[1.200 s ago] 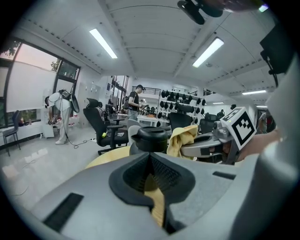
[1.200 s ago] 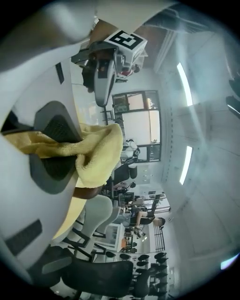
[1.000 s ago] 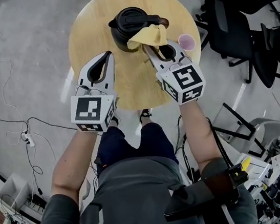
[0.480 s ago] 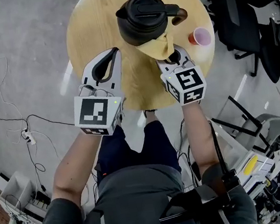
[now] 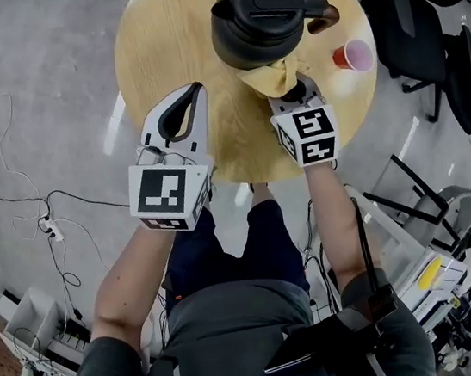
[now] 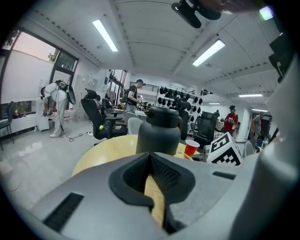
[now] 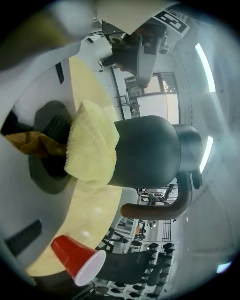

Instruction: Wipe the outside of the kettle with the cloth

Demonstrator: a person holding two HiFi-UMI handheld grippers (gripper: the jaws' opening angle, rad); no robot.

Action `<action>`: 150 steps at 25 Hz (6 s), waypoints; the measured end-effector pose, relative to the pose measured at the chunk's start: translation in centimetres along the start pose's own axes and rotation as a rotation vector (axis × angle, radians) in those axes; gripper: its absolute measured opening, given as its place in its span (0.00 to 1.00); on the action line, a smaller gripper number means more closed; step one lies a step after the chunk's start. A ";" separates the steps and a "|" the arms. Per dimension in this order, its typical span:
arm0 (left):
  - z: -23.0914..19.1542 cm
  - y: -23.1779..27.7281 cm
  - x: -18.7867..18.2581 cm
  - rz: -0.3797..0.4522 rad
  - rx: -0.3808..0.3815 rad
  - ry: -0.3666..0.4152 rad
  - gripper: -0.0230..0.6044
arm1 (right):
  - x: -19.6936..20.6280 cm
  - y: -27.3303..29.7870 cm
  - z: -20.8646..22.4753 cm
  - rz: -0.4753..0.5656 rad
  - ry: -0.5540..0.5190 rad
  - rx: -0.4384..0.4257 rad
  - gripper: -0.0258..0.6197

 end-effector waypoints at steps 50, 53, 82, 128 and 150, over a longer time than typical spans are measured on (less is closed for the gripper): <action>-0.5 -2.4 -1.2 -0.041 -0.006 0.076 0.05 | -2.7 -1.0 -3.4 0.057 0.193 0.142 0.15; 0.6 -3.4 -2.8 -0.038 -0.010 0.086 0.05 | -5.9 -3.5 -4.1 0.113 0.183 0.116 0.15; -8.3 -2.2 -6.9 -0.091 0.297 0.186 0.05 | -5.3 3.7 -6.3 -0.032 0.315 0.446 0.15; -12.8 -1.1 -12.0 -0.152 0.453 0.284 0.05 | -9.9 6.3 -6.9 -0.087 0.476 0.624 0.15; -3.6 10.1 -20.0 -0.150 0.783 0.674 0.05 | -11.2 5.8 -8.0 0.005 0.523 0.538 0.15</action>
Point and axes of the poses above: the fingertips, and each gripper's own axes: y forward along the fingers, z to its right, x out of its underside, the point moved 4 cm from there along -y, backward along the fingers, and after that the axes turned 13 degrees about -y, right-handed, at the moved point
